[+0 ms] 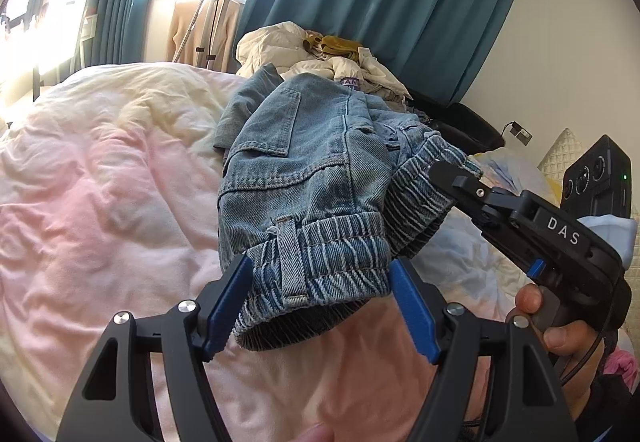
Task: Fold clothes
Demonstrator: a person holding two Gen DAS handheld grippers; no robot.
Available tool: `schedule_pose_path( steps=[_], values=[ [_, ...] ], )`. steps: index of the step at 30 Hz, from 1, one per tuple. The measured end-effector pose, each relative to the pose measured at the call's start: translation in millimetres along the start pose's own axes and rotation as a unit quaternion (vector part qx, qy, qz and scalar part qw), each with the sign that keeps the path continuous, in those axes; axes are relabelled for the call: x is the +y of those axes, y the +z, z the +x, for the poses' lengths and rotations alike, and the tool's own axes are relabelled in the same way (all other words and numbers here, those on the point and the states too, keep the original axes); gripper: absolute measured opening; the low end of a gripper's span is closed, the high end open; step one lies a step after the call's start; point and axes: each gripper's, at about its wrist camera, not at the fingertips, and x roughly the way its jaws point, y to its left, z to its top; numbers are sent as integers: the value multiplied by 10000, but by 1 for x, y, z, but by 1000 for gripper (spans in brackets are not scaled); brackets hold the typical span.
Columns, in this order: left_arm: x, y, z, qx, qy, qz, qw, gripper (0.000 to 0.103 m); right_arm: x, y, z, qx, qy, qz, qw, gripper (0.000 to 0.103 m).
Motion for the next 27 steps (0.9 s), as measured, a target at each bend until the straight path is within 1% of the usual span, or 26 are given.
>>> schedule_pose_path(
  steps=[3, 6, 9, 10, 12, 18, 22, 24, 27],
  values=[
    [-8, 3, 2, -156, 92, 185, 9997, 73, 8, -1, -1, 12, 94, -89, 9999, 14],
    [-14, -1, 17, -9, 412, 416, 9983, 73, 13, -2, 2, 43, 88, -183, 9998, 14],
    [-13, -6, 32, 268, 743, 516, 9955, 72, 10, -3, 4, 88, 63, -159, 9998, 14],
    [-12, -7, 36, 347, 805, 510, 9948, 71, 9, -4, 4, 99, 50, -137, 9998, 14],
    [-7, -8, 39, 428, 813, 436, 9948, 70, 5, -3, 5, 119, -16, -75, 9999, 14],
    [1, -9, 38, 498, 977, 280, 9936, 65, -15, -2, 4, 140, -390, 220, 9989, 14],
    [17, -9, 38, 558, 1144, -52, 9919, 64, -41, -5, 2, 218, -712, 731, 9945, 15],
    [25, -8, 37, 545, 1222, -230, 9907, 64, -63, -11, 3, 279, -814, 1245, 9885, 17],
    [40, -5, 33, 481, 1309, -550, 9887, 64, -98, -21, 5, 376, -852, 2004, 9753, 23]
  ],
)
